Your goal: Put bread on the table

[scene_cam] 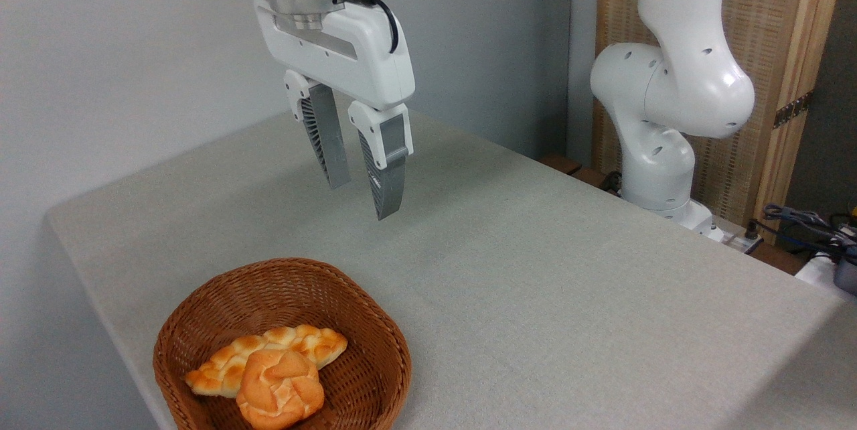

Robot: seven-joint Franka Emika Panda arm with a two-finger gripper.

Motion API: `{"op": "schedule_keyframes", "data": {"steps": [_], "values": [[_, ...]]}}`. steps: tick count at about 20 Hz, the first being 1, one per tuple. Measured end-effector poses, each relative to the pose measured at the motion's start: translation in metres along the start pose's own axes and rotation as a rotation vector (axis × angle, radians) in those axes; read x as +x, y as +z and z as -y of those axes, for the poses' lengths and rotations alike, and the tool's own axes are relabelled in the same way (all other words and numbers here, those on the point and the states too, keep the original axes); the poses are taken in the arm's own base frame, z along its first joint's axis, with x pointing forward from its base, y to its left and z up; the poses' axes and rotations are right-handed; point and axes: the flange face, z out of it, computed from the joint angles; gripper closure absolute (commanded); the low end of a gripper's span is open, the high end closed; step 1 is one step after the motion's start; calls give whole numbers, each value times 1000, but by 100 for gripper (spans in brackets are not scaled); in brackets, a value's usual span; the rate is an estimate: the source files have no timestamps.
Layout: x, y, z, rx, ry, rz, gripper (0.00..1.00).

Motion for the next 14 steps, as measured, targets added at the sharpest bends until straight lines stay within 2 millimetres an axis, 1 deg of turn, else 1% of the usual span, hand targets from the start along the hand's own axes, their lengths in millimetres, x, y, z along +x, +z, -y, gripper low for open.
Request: {"op": "schedule_keyframes", "data": {"steps": [9, 12, 14], "values": [[0, 1, 0, -1, 0, 1, 0], [2, 6, 2, -5, -1, 5, 0], [7, 12, 7, 4, -1, -5, 0]]}}
